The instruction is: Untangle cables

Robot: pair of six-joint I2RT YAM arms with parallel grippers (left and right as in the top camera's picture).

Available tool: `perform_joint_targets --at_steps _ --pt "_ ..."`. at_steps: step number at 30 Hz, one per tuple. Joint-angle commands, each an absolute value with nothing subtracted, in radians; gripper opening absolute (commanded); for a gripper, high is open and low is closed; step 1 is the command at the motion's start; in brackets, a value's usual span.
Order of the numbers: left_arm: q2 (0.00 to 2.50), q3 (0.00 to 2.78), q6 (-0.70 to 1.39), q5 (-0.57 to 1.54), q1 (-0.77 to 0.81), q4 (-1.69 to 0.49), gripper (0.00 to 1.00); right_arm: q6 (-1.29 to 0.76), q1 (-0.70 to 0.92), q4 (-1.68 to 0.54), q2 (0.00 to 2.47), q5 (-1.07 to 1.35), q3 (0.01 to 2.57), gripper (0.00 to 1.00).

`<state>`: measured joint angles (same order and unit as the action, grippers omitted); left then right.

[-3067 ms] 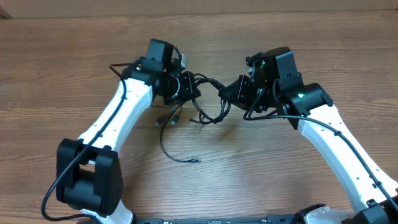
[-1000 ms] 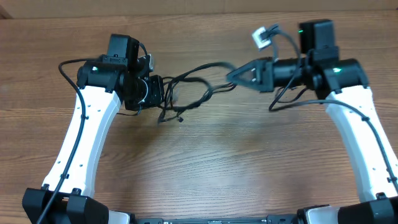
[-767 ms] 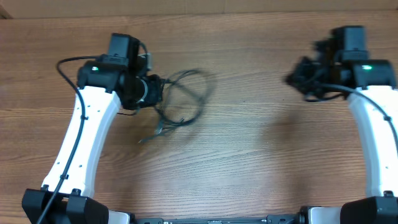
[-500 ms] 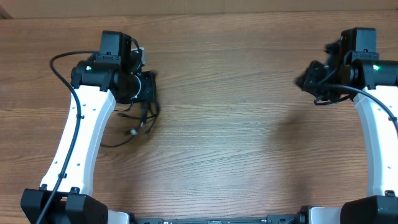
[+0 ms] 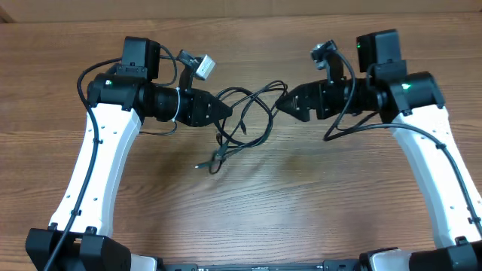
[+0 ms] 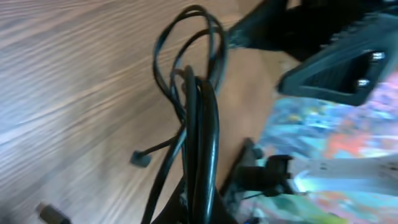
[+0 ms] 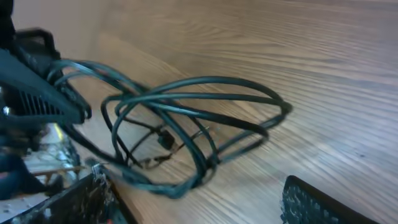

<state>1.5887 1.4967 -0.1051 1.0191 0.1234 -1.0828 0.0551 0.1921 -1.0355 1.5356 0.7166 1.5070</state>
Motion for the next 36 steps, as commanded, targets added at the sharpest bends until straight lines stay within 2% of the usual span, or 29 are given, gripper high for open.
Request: perform_joint_targets --at_steps 1,6,10,17,26,31,33,35,36 --pt "1.582 1.501 -0.084 1.099 0.116 -1.081 0.04 -0.215 0.191 -0.988 1.549 0.740 1.526 0.88" --pt "1.582 1.501 -0.064 1.028 0.118 -1.080 0.04 -0.573 0.195 -0.907 1.557 0.742 1.526 0.85" --pt "1.582 1.501 -0.064 0.996 0.120 -1.073 0.04 -0.729 0.221 -0.847 1.581 0.734 1.525 0.85" --pt "1.582 1.501 -0.064 0.958 0.120 -1.072 0.04 -0.822 0.307 -0.770 1.650 0.735 1.525 0.83" --pt "1.582 1.501 -0.064 0.961 0.126 -1.073 0.04 -0.910 0.367 -0.613 1.732 0.690 1.525 0.71" --pt "1.582 1.501 -0.064 0.961 0.158 -1.072 0.04 -0.939 0.379 -0.530 1.789 0.673 1.525 0.49" --pt "1.582 1.501 -0.064 0.960 0.165 -1.072 0.04 -0.942 0.383 -0.524 1.810 0.656 1.525 0.32" --pt "1.582 1.501 -0.063 0.950 0.164 -1.072 0.04 -0.896 0.383 -0.528 1.811 0.643 1.525 0.04" --pt "1.582 1.501 -0.062 0.924 0.163 -1.072 0.04 -0.866 0.383 -0.528 1.810 0.646 1.526 0.04"
